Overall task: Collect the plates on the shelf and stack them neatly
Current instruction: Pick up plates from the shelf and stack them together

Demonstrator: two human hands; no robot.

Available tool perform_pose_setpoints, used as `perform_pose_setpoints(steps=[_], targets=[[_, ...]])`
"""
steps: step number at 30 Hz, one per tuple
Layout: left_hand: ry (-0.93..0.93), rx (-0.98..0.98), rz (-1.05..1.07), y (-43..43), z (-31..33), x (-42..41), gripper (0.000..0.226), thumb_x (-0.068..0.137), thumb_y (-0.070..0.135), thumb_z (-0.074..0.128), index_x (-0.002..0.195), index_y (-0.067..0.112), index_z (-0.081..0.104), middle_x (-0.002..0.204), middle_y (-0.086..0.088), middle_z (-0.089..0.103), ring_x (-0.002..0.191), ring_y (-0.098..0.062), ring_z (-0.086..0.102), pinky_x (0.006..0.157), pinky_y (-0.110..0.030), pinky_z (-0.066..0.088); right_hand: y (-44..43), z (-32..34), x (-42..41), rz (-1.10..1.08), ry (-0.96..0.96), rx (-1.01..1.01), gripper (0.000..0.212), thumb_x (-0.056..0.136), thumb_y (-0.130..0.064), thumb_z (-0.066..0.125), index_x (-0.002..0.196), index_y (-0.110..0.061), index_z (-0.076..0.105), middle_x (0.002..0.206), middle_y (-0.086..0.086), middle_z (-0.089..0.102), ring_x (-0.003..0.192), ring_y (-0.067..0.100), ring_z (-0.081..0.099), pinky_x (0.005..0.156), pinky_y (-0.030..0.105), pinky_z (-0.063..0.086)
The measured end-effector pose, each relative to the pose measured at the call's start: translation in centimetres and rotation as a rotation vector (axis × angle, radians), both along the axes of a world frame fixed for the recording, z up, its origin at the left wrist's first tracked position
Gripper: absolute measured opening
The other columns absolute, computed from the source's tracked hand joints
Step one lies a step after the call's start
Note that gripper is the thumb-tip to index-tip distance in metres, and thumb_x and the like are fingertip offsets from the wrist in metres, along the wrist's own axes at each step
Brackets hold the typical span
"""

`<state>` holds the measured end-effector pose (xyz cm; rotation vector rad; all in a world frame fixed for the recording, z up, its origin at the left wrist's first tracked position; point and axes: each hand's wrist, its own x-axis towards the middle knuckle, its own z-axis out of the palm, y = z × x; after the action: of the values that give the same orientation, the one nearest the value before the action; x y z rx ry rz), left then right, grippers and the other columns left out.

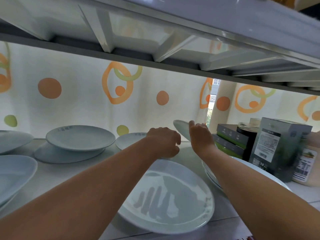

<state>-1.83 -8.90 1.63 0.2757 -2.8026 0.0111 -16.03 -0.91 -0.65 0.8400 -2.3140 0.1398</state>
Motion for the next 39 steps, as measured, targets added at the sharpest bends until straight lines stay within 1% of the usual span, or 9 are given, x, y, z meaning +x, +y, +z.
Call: perform_pose_setpoints(steps=[3, 8, 12, 15, 21, 26, 30, 35, 39], targets=[[0.019, -0.004, -0.006, 0.2, 0.1, 0.1, 0.036, 0.091, 0.033, 0.047, 0.126, 0.034, 0.055, 0.133, 0.001, 0.056, 0.124, -0.022, 0.05, 0.098, -0.033, 0.036, 1.1, 0.8, 0.6, 0.081, 0.01, -0.122, 0.042, 0.084, 0.0, 0.061, 0.122, -0.001, 0.044, 0.109, 0.018, 0.063, 0.101, 0.029, 0.061, 0.087, 0.034, 0.053], [0.023, -0.014, 0.001, 1.2, 0.3, 0.4, 0.045, 0.092, 0.038, 0.047, 0.137, 0.033, 0.043, 0.136, -0.004, 0.052, 0.125, -0.026, 0.049, 0.1, -0.036, 0.037, 2.9, 2.4, 1.8, 0.152, -0.025, -0.486, 0.032, 0.094, -0.007, 0.045, 0.125, -0.002, 0.046, 0.106, 0.018, 0.066, 0.094, 0.03, 0.065, 0.082, 0.036, 0.053], [0.052, -0.008, -0.024, 2.7, 0.6, 0.6, 0.051, 0.091, 0.042, 0.05, 0.14, 0.035, 0.038, 0.137, -0.004, 0.049, 0.125, -0.027, 0.049, 0.1, -0.035, 0.037, 5.1, 4.3, 3.8, 0.089, -0.249, -0.868, 0.032, 0.091, -0.006, 0.04, 0.12, 0.002, 0.05, 0.112, 0.024, 0.063, 0.103, 0.038, 0.059, 0.083, 0.036, 0.048], [0.074, -0.011, -0.06, 4.3, 0.8, 0.9, 0.054, 0.09, 0.042, 0.053, 0.141, 0.035, 0.037, 0.142, -0.003, 0.045, 0.127, -0.027, 0.046, 0.103, -0.036, 0.036, 7.2, 5.1, 4.8, 0.069, -0.447, -1.081, 0.033, 0.088, -0.005, 0.04, 0.118, 0.003, 0.052, 0.118, 0.018, 0.06, 0.11, 0.033, 0.056, 0.079, 0.029, 0.043], [0.146, -0.044, -0.161, 8.3, 0.8, 1.4, 0.046, 0.09, 0.036, 0.057, 0.134, 0.033, 0.046, 0.132, -0.001, 0.054, 0.122, -0.023, 0.05, 0.095, -0.032, 0.038, 12.3, 5.5, 5.5, 0.03, -0.77, -1.446, 0.039, 0.085, -0.006, 0.049, 0.123, -0.003, 0.053, 0.114, 0.009, 0.058, 0.086, 0.022, 0.052, 0.072, 0.024, 0.042], [0.212, -0.209, -0.211, 12.9, -0.2, 1.5, 0.035, 0.094, 0.013, 0.046, 0.125, 0.027, 0.056, 0.122, -0.003, 0.062, 0.113, -0.026, 0.058, 0.08, -0.03, 0.034, 16.2, 4.1, 6.0, 0.052, -0.904, -1.526, 0.042, 0.08, -0.004, 0.046, 0.122, -0.011, 0.052, 0.114, 0.009, 0.058, 0.094, 0.027, 0.059, 0.074, 0.036, 0.057], [0.177, -0.252, -0.261, 15.7, -0.9, 1.8, 0.036, 0.091, 0.005, 0.046, 0.119, 0.023, 0.058, 0.116, -0.002, 0.065, 0.108, -0.027, 0.06, 0.069, -0.026, 0.027, 19.2, 3.2, 6.5, -0.029, -0.895, -1.505, 0.042, 0.078, -0.003, 0.047, 0.119, -0.009, 0.051, 0.117, 0.012, 0.059, 0.088, 0.033, 0.063, 0.079, 0.051, 0.057], [0.09, -0.187, -0.299, 17.2, -1.7, 1.7, 0.042, 0.091, 0.004, 0.047, 0.124, 0.027, 0.057, 0.119, -0.002, 0.065, 0.108, -0.027, 0.061, 0.073, -0.029, 0.039, 21.8, 2.0, 6.7, -0.077, -0.947, -1.481, 0.049, 0.085, 0.004, 0.044, 0.132, -0.007, 0.04, 0.127, 0.015, 0.052, 0.107, 0.037, 0.056, 0.088, 0.05, 0.054], [0.04, -0.141, -0.308, 17.8, -2.6, 1.6, 0.044, 0.092, 0.006, 0.051, 0.129, 0.029, 0.053, 0.124, -0.009, 0.061, 0.11, -0.029, 0.059, 0.08, -0.033, 0.045, 23.0, 1.4, 6.6, -0.113, -1.015, -1.402, 0.041, 0.088, 0.003, 0.048, 0.128, -0.005, 0.043, 0.124, 0.021, 0.052, 0.107, 0.037, 0.056, 0.081, 0.045, 0.057]])
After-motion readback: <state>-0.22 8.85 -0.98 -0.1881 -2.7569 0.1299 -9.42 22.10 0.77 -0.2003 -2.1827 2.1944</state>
